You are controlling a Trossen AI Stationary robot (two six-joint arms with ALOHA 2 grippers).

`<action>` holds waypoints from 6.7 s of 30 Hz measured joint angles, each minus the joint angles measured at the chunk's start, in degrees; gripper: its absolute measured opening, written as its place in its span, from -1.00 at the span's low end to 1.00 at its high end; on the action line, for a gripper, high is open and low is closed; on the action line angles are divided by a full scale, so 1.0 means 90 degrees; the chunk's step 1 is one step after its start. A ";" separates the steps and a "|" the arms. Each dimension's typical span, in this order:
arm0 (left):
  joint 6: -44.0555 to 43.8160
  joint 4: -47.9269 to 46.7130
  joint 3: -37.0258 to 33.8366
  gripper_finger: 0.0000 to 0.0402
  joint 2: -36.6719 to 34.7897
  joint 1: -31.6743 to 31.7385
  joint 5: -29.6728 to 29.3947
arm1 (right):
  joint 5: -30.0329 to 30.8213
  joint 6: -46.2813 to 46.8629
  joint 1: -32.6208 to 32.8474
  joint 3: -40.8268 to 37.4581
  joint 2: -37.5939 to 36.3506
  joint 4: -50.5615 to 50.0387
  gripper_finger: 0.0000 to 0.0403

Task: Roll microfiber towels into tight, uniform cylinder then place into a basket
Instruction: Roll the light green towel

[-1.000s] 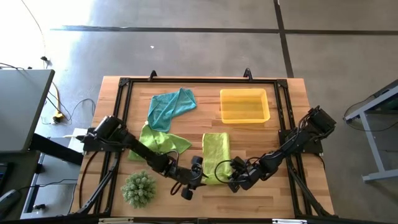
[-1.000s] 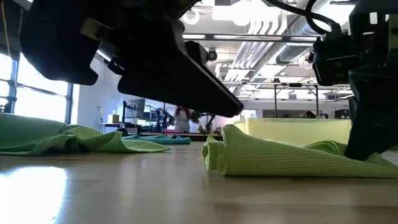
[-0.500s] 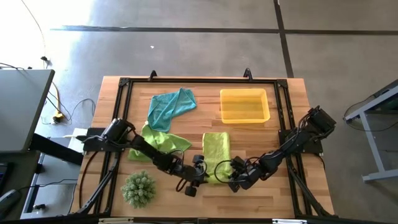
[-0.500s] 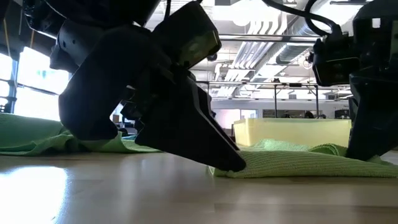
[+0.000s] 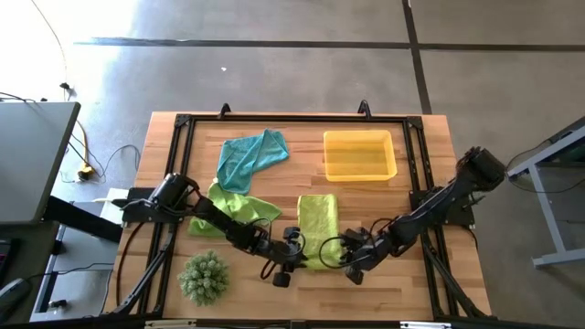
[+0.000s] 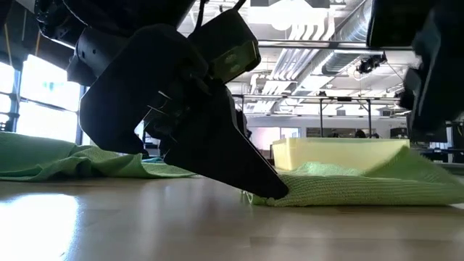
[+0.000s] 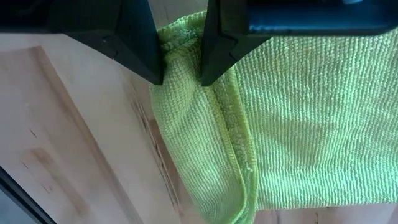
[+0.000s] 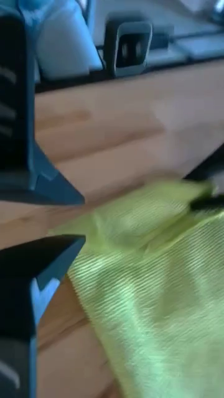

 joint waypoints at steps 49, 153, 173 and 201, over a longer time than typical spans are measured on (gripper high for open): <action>-0.0177 0.0019 -0.0013 -0.51 0.0015 -0.0011 0.0049 | 0.0551 -0.3233 0.0253 0.0000 0.1196 0.0445 -0.21; -0.3306 -0.1304 0.0104 -0.96 -0.0391 0.0415 0.0508 | -0.2103 -0.0608 -0.1202 0.0003 0.0908 0.0255 -0.61; -0.3330 -0.1273 0.0087 -0.96 -0.0367 0.0410 0.0518 | 0.0619 -0.4048 0.0140 0.0002 0.0412 0.1344 -0.36; -0.3282 -0.1243 0.0075 -0.96 -0.0364 0.0386 0.0625 | 0.1021 -0.3438 0.0128 0.0508 0.1372 0.0242 -0.36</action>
